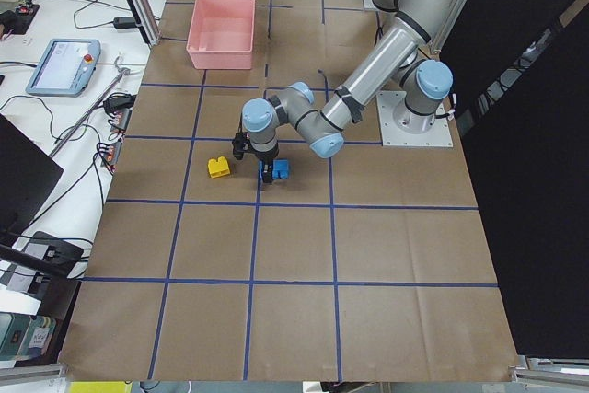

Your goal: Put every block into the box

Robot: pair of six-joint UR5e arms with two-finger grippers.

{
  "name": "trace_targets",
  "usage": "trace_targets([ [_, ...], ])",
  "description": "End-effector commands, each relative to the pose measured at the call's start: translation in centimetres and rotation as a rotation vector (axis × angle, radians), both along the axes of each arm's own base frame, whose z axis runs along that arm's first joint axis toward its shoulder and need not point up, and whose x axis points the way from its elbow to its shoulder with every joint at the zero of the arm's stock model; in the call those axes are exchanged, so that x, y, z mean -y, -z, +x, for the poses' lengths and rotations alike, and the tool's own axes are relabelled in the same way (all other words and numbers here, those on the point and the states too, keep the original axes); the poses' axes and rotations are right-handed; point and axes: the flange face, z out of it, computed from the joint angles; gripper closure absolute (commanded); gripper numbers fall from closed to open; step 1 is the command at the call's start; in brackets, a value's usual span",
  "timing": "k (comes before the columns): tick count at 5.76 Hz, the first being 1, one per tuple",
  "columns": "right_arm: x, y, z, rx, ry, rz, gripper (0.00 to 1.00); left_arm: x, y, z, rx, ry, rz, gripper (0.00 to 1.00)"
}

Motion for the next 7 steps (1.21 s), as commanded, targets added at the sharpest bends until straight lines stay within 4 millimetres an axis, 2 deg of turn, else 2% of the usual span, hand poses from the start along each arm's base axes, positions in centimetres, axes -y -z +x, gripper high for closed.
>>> trace_targets([
  [1, -0.8, 9.2, -0.5, -0.049, -0.026, -0.029, 0.00, -0.1, 0.3, 0.0, -0.002, 0.006, 0.005, 0.17],
  [2, -2.3, 12.9, 0.8, -0.067, -0.063, -0.060, 0.00, -0.1, 0.3, -0.1, -0.004, 0.002, 0.006, 0.55],
  [3, -3.2, 15.0, 1.7, -0.087, -0.187, -0.105, 0.00, -0.2, -0.1, -0.1, -0.002, 0.001, 0.003, 0.84],
  [4, -4.1, 16.4, 2.4, -0.074, -0.211, -0.097, 0.00, -0.1, -0.9, -0.3, -0.004, 0.001, 0.003, 1.00],
  [5, -4.0, 17.9, 2.3, -0.065, -0.212, -0.087, 0.00, 0.4, -2.2, -1.2, -0.021, 0.008, 0.013, 1.00],
  [6, -3.4, 19.5, 1.8, -0.082, -0.213, -0.098, 0.00, 1.9, -4.6, -3.2, -0.073, 0.004, -0.010, 1.00],
  [7, -3.2, 19.8, 1.6, -0.089, -0.213, -0.103, 0.00, 3.7, -7.3, -5.1, -0.108, 0.003, -0.023, 1.00],
])
